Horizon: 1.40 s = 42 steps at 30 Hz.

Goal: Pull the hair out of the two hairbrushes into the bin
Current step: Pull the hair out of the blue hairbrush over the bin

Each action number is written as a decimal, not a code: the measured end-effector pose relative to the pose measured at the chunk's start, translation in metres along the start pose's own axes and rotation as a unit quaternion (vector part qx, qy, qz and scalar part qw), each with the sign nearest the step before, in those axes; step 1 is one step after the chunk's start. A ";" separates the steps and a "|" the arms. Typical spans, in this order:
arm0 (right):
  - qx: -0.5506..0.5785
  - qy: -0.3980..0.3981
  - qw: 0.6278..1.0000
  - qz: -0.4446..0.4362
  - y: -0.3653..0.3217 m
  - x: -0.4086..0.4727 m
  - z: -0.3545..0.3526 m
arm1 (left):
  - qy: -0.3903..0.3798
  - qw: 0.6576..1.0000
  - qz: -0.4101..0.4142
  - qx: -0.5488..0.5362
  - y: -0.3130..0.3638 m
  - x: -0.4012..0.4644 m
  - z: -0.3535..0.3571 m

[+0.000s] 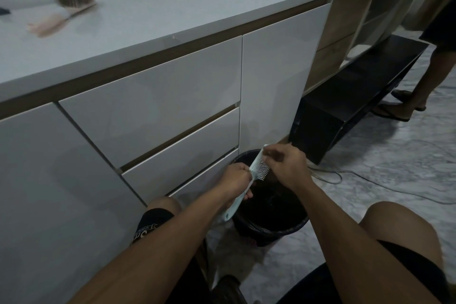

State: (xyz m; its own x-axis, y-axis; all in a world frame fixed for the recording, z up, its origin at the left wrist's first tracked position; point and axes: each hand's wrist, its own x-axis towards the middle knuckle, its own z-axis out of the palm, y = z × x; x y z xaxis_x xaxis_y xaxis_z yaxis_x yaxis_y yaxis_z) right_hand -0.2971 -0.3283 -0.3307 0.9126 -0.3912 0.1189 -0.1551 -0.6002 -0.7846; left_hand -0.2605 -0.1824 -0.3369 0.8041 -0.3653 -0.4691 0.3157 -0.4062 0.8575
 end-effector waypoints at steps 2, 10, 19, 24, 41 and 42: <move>-0.006 0.009 1.000 -0.004 -0.001 0.000 -0.002 | -0.001 1.000 0.002 0.006 -0.001 0.000 0.000; 0.026 0.129 0.990 0.060 0.001 0.010 -0.009 | 0.013 0.999 -0.013 -0.030 -0.004 0.006 -0.006; 0.019 0.082 0.994 0.067 0.003 0.013 -0.010 | -0.025 0.999 -0.013 -0.030 -0.002 0.006 -0.004; 0.056 0.174 0.976 0.122 0.015 0.018 -0.017 | -0.007 0.999 -0.027 -0.034 -0.003 0.013 -0.007; 0.044 0.085 0.989 0.113 0.041 0.054 -0.001 | 0.028 0.997 -0.068 -0.024 -0.010 0.065 0.004; 0.051 0.087 0.987 0.122 0.042 0.058 -0.001 | 0.040 0.996 -0.072 -0.020 -0.009 0.069 0.003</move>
State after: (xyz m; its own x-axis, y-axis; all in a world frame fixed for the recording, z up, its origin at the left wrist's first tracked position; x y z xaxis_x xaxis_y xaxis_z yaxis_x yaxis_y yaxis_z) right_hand -0.2508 -0.3772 -0.3564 0.7719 -0.6356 0.0145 -0.3155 -0.4028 -0.8592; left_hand -0.2093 -0.2062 -0.3778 0.7862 -0.2372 -0.5706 0.4493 -0.4145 0.7914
